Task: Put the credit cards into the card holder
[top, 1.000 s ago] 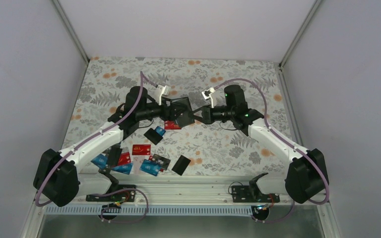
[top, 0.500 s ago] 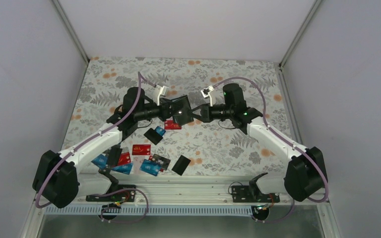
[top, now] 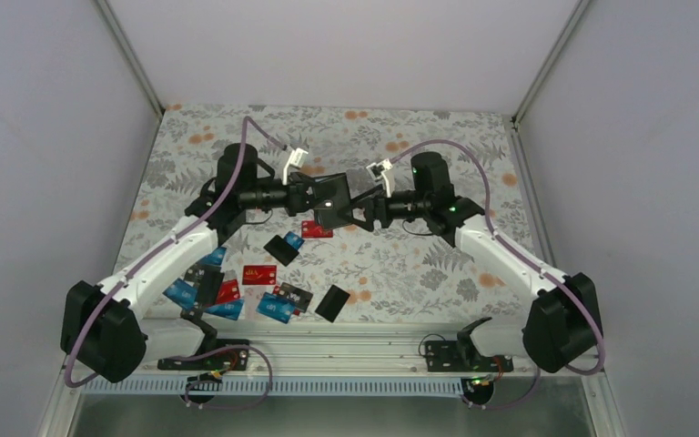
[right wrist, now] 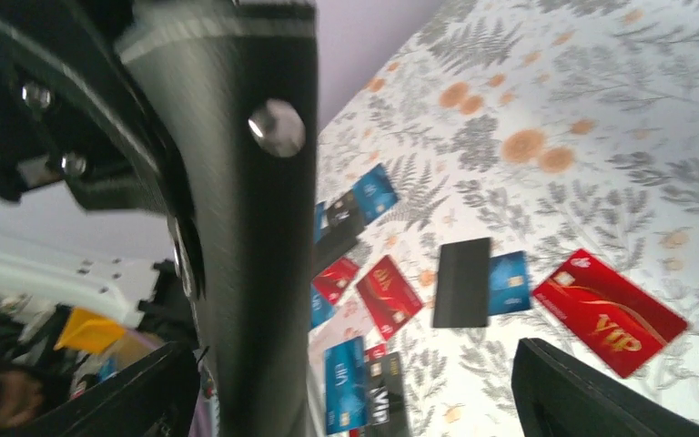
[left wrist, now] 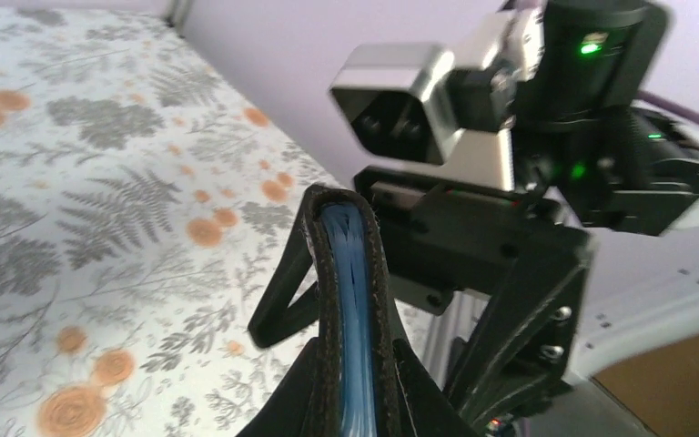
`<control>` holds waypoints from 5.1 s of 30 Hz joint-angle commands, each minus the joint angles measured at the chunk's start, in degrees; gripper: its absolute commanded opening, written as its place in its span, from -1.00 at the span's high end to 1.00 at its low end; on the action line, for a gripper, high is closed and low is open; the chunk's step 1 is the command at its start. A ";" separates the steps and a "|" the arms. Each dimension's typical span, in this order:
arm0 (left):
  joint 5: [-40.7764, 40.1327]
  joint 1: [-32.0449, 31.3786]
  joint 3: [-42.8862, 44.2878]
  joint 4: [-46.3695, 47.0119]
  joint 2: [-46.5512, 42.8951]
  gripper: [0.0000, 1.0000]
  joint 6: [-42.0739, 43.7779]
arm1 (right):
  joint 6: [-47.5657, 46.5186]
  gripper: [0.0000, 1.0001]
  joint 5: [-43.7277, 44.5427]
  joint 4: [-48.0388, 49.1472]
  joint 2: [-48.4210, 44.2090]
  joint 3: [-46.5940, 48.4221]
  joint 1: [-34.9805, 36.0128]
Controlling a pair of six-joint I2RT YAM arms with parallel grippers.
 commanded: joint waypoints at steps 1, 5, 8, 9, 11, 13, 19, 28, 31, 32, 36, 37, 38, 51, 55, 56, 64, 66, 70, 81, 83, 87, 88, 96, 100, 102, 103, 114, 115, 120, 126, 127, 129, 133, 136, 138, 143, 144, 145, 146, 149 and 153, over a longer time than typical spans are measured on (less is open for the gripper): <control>12.27 0.73 4.99 -3.83 -0.01 0.95 2.44 | -2.97 -0.69 -9.79 4.17 -4.14 -2.11 -0.30; 15.80 0.92 8.15 -8.28 0.05 0.95 5.54 | -2.70 -0.54 -16.58 6.23 -6.37 -2.29 -0.45; 18.42 0.92 9.64 -10.12 0.31 0.95 7.11 | -2.81 -0.42 -21.37 6.77 -6.97 -1.65 -0.45; 19.50 0.93 9.92 -10.11 0.32 0.95 7.27 | -2.39 -0.36 -22.79 7.26 -7.18 -1.53 -0.45; 21.49 0.92 10.37 -9.80 0.17 0.95 7.33 | -1.71 -0.23 -25.03 8.41 -7.64 -1.41 -0.47; 22.17 0.87 10.84 -9.58 -0.12 0.95 7.29 | -1.42 -0.10 -25.96 8.81 -7.94 -1.33 -0.45; 23.85 0.77 11.01 -7.53 -0.12 0.94 5.58 | -0.63 0.23 -26.72 9.57 -7.11 -0.89 0.22; 23.85 -1.40 10.84 -5.48 0.32 0.93 4.42 | -1.99 0.44 -24.22 7.49 -3.33 0.78 2.92; 23.38 -1.56 10.66 -5.53 0.23 0.92 4.36 | -1.96 0.65 -23.93 7.75 -2.97 0.87 3.08; 23.00 -1.62 10.54 -5.64 0.20 0.92 4.35 | -1.96 0.72 -23.97 7.76 -2.97 0.87 3.14; 17.50 -1.57 10.46 -6.74 -0.30 0.70 4.40 | -1.44 0.91 -21.69 6.73 -3.11 1.10 3.36; 15.31 -1.55 10.60 -7.77 -0.48 0.54 4.81 | -1.05 0.91 -20.14 6.38 -3.19 1.22 3.35; 13.04 -1.59 10.64 -8.45 -0.74 0.37 5.36 | -0.77 0.91 -18.31 5.29 -3.25 1.49 3.36; -33.97 -7.19 10.44 -19.58 -4.32 -0.94 12.71 | 10.07 0.91 8.55 -6.85 0.72 3.51 3.27; -40.60 -9.99 8.56 -18.82 -4.04 -0.87 12.41 | 10.76 0.92 10.21 -7.87 1.21 3.96 3.23; -41.12 -10.23 8.39 -19.14 -3.41 -0.85 12.44 | 10.71 0.92 9.99 -7.95 1.30 4.19 3.32; -42.84 -13.17 5.46 -18.54 -0.34 -0.84 11.77 | 9.84 0.92 10.28 -9.10 1.89 5.44 3.31; -42.76 -13.75 4.90 -17.80 0.60 -0.84 11.57 | 9.75 0.92 10.07 -9.03 2.05 5.49 3.31; -44.85 -14.54 4.74 -17.46 2.38 -0.81 11.13 | 9.35 0.92 9.66 -9.03 2.45 5.52 3.26; -59.07 -14.73 7.07 -21.92 8.05 -0.65 9.19 | 8.68 0.92 8.44 -8.97 1.95 5.53 3.27; -60.16 -14.73 7.25 -21.76 8.64 -0.64 8.92 | 8.59 0.92 7.73 -8.82 2.09 5.38 3.27; -60.51 -14.73 7.54 -20.96 8.86 -0.62 9.25 | 8.52 0.91 6.48 -8.46 2.47 5.00 3.24; -60.52 -14.74 7.58 -20.80 8.83 -0.62 9.41 | 8.50 0.92 6.34 -8.41 2.46 4.84 3.26; -61.58 -14.60 11.37 -20.76 11.56 -0.60 9.49 | 8.50 0.91 5.67 -8.21 2.92 4.47 3.27; -61.25 -12.25 12.66 -19.07 13.47 -0.58 11.17 | 8.67 0.91 6.83 -9.34 2.80 4.90 3.24; -60.73 -8.48 12.81 -18.19 14.67 -0.58 12.49 | 8.59 0.92 7.24 -9.91 2.58 5.18 3.05; -60.08 -5.82 12.71 -18.01 15.36 -0.55 12.23 | 8.46 0.92 7.64 -10.07 2.42 5.30 2.89; -43.72 1.09 2.93 -14.89 1.28 -0.51 9.15 | 8.29 0.92 9.75 -11.03 1.83 4.15 -2.21; -39.84 1.07 1.42 -13.91 -1.18 -0.53 9.82 | 8.17 0.91 9.32 -10.98 2.09 4.32 -2.60; -21.71 1.10 -2.59 -9.79 -8.78 -0.68 12.09 | 7.22 0.92 4.75 -9.32 2.81 4.99 -4.13; -15.10 -0.25 -2.22 -6.28 -7.48 -0.69 10.79 | 4.82 0.91 0.68 -9.71 2.78 6.67 -4.26; -15.08 -0.75 -1.80 -6.01 -6.39 -0.66 10.76 | 4.61 0.92 0.30 -9.73 2.53 6.72 -4.23; -15.19 -1.98 -0.51 -5.88 -3.94 -0.57 11.05 | 4.18 0.91 -0.34 -9.88 2.03 6.81 -4.23; -17.18 -4.53 1.95 -6.13 0.63 -0.40 11.41 | 3.29 0.91 -0.08 -10.97 1.08 6.97 -4.23; -19.76 -5.55 2.76 -5.49 2.72 -0.24 10.85 | 3.14 0.92 -0.02 -11.14 0.60 6.77 -4.23; -21.80 -5.57 2.59 -4.26 3.54 -0.01 10.01 | 3.06 0.91 -0.44 -11.05 0.24 6.42 -4.23; -25.13 -5.59 2.66 -3.93 3.76 0.08 9.62 | 2.68 0.91 -0.94 -11.14 -0.13 6.28 -4.23; -25.69 -5.63 2.62 -3.87 3.80 0.11 9.62 | 2.58 0.92 -1.01 -11.15 -0.22 6.29 -4.23; -25.97 -5.59 2.62 -3.67 3.81 0.14 9.54 | 2.46 0.92 -1.07 -11.16 -0.24 6.17 -4.24; -26.14 -5.59 2.62 -3.53 3.96 0.16 9.53 | 2.44 0.91 -1.20 -11.14 -0.23 6.04 -4.24; -27.18 -5.59 2.76 -3.32 4.45 0.27 9.53 | 2.19 0.92 -1.59 -11.08 -0.36 5.82 -4.23; -27.62 -5.59 2.97 -2.65 4.89 0.47 9.71 | 2.02 0.91 -1.53 -10.97 -0.49 5.28 -4.23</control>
